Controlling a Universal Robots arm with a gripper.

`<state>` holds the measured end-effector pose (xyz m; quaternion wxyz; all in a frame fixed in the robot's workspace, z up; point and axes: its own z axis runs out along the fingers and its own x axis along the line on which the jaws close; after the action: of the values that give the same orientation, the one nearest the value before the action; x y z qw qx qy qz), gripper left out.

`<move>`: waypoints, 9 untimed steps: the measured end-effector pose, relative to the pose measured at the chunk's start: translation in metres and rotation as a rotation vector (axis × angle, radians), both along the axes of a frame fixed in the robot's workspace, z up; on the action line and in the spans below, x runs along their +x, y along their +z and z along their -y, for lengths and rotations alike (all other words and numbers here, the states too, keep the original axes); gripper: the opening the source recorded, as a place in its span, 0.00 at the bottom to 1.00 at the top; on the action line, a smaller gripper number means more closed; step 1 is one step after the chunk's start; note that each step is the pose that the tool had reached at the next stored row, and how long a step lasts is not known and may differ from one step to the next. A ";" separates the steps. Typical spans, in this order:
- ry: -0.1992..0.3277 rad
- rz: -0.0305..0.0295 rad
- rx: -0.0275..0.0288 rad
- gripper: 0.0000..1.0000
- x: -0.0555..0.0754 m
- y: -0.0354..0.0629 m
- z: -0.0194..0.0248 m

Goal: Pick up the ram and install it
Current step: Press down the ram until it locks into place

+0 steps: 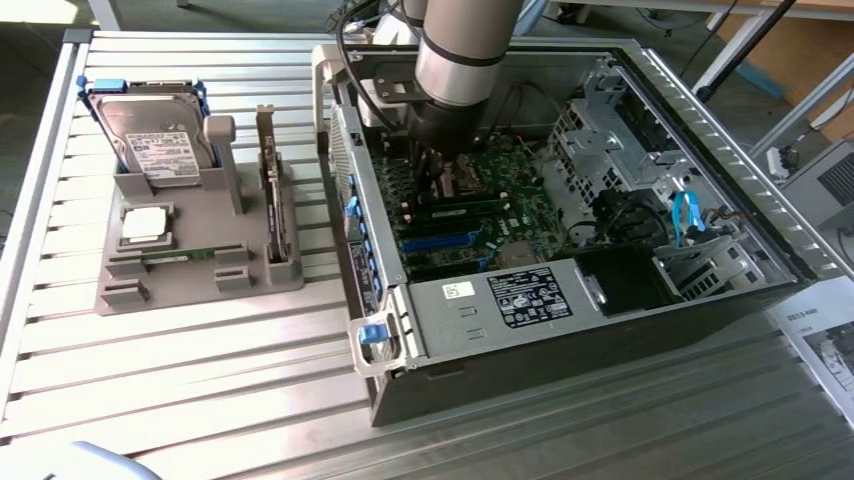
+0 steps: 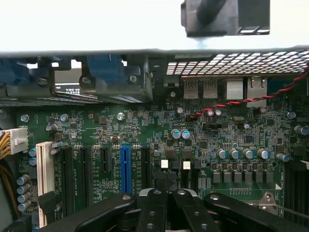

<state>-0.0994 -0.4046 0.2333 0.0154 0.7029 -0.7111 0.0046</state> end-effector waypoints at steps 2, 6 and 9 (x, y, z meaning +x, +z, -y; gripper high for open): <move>0.000 0.0000 0.0000 0.10 0.000 -0.0004 0.0000; 0.000 -0.0002 -0.0003 0.10 0.000 -0.0014 0.0001; 0.000 0.0000 0.0001 0.10 0.000 -0.0016 0.0000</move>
<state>-0.0994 -0.4046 0.2317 0.0154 0.7029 -0.7111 0.0046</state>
